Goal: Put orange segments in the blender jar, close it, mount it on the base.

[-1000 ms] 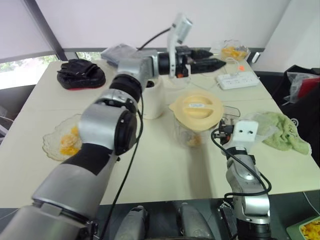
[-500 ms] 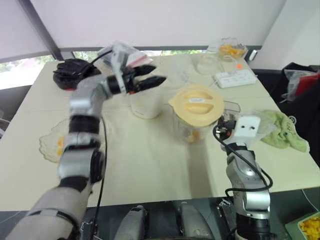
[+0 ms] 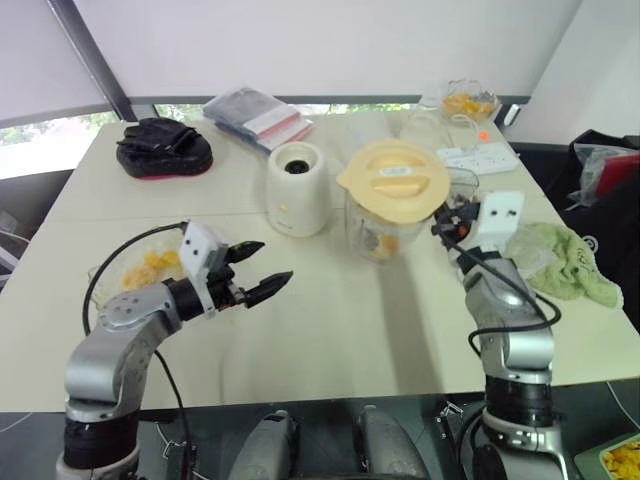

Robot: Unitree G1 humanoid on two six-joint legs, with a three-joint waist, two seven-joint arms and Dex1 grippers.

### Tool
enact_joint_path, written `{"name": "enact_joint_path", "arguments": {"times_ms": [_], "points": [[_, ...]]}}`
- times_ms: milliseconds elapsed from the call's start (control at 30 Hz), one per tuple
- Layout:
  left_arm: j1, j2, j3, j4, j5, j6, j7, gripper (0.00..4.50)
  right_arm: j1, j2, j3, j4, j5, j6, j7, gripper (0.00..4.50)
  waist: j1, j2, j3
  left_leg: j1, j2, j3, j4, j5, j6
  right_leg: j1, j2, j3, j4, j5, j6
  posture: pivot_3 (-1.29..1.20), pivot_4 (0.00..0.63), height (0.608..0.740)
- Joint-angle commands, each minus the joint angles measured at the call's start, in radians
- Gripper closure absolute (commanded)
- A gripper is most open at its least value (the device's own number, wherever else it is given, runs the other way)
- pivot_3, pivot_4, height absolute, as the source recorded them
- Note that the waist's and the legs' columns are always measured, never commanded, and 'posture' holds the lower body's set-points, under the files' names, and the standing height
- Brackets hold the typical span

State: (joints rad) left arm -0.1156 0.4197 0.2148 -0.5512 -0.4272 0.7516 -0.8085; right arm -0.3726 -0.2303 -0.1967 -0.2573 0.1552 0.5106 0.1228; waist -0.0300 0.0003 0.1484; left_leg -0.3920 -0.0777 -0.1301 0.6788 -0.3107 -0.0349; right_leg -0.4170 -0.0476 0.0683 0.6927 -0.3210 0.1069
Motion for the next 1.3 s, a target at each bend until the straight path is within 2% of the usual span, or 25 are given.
{"name": "enact_joint_path", "arguments": {"times_ms": [33,133,233,300,433,633,800,1033,1200,1300], "points": [[0.040,0.004,0.012,-0.054,-0.024,-0.037,0.048,0.19,-0.158,-0.048,-0.062,-0.061,0.057,0.112,-0.022,3.57,-0.001,0.001,0.001,0.000,0.000,0.000,0.000,0.000,0.000,0.000,0.000,0.000,0.000,0.000,0.000,0.00,0.150,0.740],[0.076,-0.009,-0.015,-0.037,0.014,-0.104,0.090,0.19,-0.396,-0.113,-0.078,0.008,0.076,0.299,-0.042,3.57,-0.007,0.004,0.002,0.000,0.000,0.000,-0.001,0.000,0.000,-0.001,0.000,0.000,0.000,0.000,0.000,0.00,0.150,0.740],[0.095,-0.037,-0.057,-0.018,0.035,-0.156,0.136,0.19,-0.611,-0.158,-0.063,0.154,0.055,0.390,-0.061,3.57,-0.012,0.005,0.004,-0.001,0.001,0.002,-0.002,0.000,0.000,-0.002,0.000,0.000,0.000,0.001,-0.001,0.00,0.150,0.740],[0.095,-0.053,-0.081,-0.014,0.040,-0.171,0.167,0.19,-0.691,-0.163,-0.062,0.233,0.044,0.414,-0.079,3.57,-0.013,0.005,0.004,-0.001,0.001,0.002,-0.003,0.000,0.000,-0.003,0.000,0.000,-0.001,0.001,-0.001,0.00,0.150,0.740],[0.113,-0.071,-0.104,0.013,0.065,-0.233,0.209,0.19,-0.960,-0.086,-0.014,0.533,-0.009,0.399,-0.172,3.57,-0.021,0.005,0.004,-0.001,0.002,0.007,-0.007,0.002,-0.004,-0.006,-0.001,0.001,-0.003,0.001,-0.002,0.00,0.150,0.740],[0.128,-0.074,-0.111,0.016,0.069,-0.268,0.262,0.19,-1.173,0.020,0.079,0.880,-0.118,0.293,-0.299,3.57,-0.036,0.005,0.004,-0.001,0.004,0.012,-0.013,0.003,-0.004,-0.010,-0.001,0.002,-0.003,0.001,-0.002,0.00,0.150,0.740],[0.164,-0.069,-0.114,-0.007,0.071,-0.283,0.294,0.19,-1.314,0.111,0.034,1.082,-0.098,0.159,-0.378,3.57,-0.045,0.005,0.004,-0.002,0.004,0.014,-0.015,0.002,-0.004,-0.012,-0.001,0.002,-0.005,0.001,-0.002,0.00,0.150,0.740],[0.175,-0.058,-0.116,-0.009,0.077,-0.299,0.319,0.19,-1.431,0.168,-0.021,1.233,-0.050,0.033,-0.424,3.57,-0.041,0.005,0.004,-0.002,0.004,0.013,-0.014,0.002,-0.004,-0.012,-0.001,0.002,-0.005,0.001,-0.002,0.00,0.150,0.740],[0.181,-0.053,-0.120,-0.011,0.079,-0.308,0.328,0.19,-1.445,0.200,-0.041,1.265,-0.030,-0.027,-0.455,3.57,-0.042,0.005,0.004,-0.002,0.004,0.013,-0.014,0.002,-0.004,-0.012,-0.001,0.002,-0.005,0.001,-0.002,0.00,0.150,0.740],[0.184,-0.050,-0.122,-0.016,0.085,-0.309,0.336,0.19,-1.410,0.263,-0.082,1.256,-0.002,-0.092,-0.566,3.57,-0.043,0.005,0.004,-0.002,0.004,0.013,-0.014,0.002,-0.004,-0.012,-0.001,0.002,-0.005,0.001,-0.002,0.00,0.150,0.740]]}}
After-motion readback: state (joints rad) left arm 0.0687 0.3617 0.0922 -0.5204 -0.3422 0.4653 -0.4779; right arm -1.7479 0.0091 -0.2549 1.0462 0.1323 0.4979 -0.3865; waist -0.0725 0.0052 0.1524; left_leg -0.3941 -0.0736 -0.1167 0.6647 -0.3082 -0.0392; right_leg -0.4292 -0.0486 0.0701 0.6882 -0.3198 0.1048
